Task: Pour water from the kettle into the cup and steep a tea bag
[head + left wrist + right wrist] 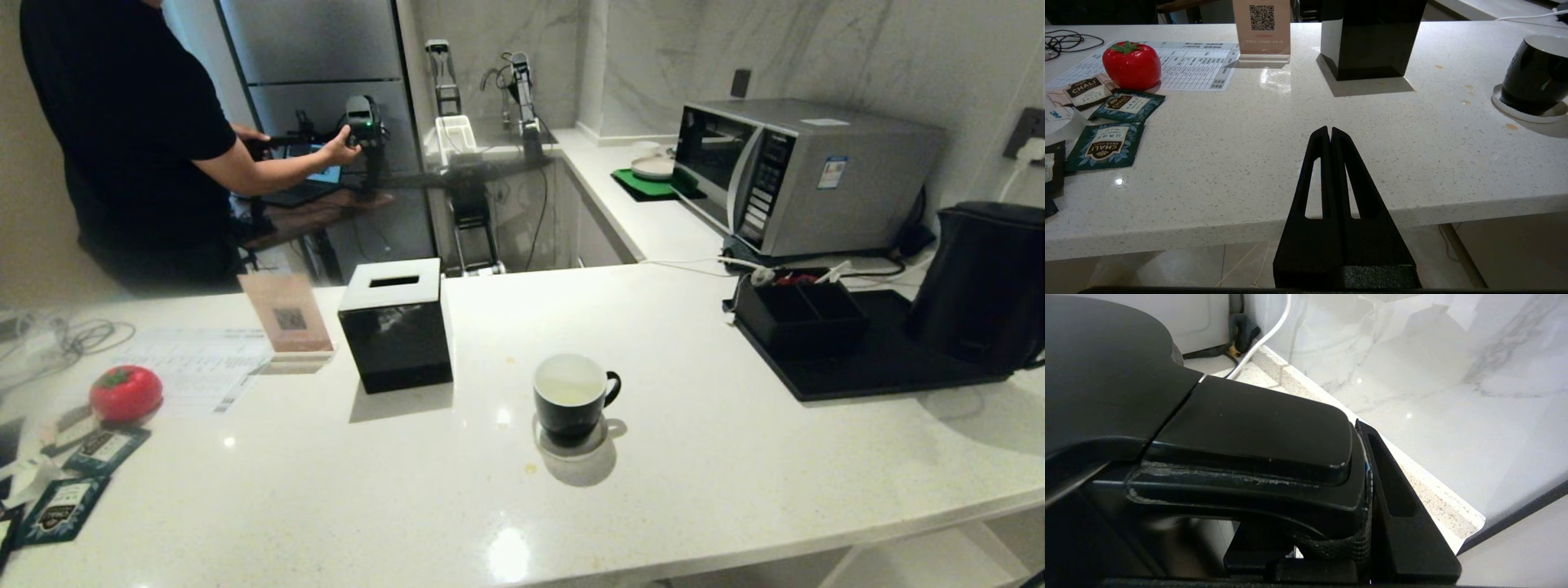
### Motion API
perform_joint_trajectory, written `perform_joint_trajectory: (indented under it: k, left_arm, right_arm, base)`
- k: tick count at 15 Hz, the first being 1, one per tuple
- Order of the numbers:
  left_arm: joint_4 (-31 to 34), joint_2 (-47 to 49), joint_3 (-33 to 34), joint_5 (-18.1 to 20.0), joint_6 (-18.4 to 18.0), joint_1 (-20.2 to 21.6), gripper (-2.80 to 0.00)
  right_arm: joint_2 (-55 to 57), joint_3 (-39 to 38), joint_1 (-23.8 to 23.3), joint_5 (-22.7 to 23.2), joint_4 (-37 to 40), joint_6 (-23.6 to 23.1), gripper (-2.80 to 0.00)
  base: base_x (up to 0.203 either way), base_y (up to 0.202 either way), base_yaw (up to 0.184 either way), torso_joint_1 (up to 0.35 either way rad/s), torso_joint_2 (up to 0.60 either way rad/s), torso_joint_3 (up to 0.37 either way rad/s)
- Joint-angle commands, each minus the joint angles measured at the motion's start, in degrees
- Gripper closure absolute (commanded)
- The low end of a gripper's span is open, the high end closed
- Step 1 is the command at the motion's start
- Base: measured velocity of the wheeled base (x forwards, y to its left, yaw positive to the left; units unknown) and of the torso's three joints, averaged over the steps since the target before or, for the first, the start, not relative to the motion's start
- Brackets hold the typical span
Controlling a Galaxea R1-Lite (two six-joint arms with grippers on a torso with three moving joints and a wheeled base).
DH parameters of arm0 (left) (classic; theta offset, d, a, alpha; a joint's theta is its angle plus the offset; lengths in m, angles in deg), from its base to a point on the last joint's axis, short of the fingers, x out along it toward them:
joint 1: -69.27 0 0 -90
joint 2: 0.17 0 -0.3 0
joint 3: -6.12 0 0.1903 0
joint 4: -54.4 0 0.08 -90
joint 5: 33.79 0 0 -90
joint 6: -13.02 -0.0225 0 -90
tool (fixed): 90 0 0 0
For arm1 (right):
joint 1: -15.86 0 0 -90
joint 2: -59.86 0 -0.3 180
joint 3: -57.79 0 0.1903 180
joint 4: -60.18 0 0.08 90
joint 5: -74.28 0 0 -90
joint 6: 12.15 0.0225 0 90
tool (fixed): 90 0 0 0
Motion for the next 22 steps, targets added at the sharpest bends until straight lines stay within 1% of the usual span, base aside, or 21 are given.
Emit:
perform_joint_trajectory:
  k: [1,7,15,18,22]
  left_arm:
    - [-0.04,0.09,0.00,-0.01,0.05,0.00,0.00]
    - [-0.04,0.09,0.00,-0.01,0.05,0.00,0.00]
    - [-0.04,0.09,0.00,-0.01,0.05,0.00,0.00]
    - [-0.04,0.09,0.00,-0.01,0.05,0.00,0.00]
    - [-0.04,0.09,0.00,-0.01,0.05,0.00,0.00]
  right_arm:
    - [2.73,1.31,-0.09,-0.08,-0.30,-0.08,0.00]
    - [8.63,7.17,-0.47,-0.37,-0.33,-0.16,0.00]
    - [14.05,11.09,-0.79,-0.67,-1.15,-0.74,0.00]
    - [15.31,12.07,-0.79,-1.77,-1.35,-0.95,0.00]
    - [17.58,13.49,-0.71,-2.27,-3.45,-0.87,0.00]
  base:
    - [0.000,0.000,0.000,0.000,0.00,0.000]
    - [0.000,0.000,0.000,0.000,0.00,0.000]
    - [0.000,0.000,0.000,0.000,0.00,0.000]
    - [0.000,0.000,0.000,0.000,0.00,0.000]
    - [0.000,0.000,0.000,0.000,0.00,0.000]
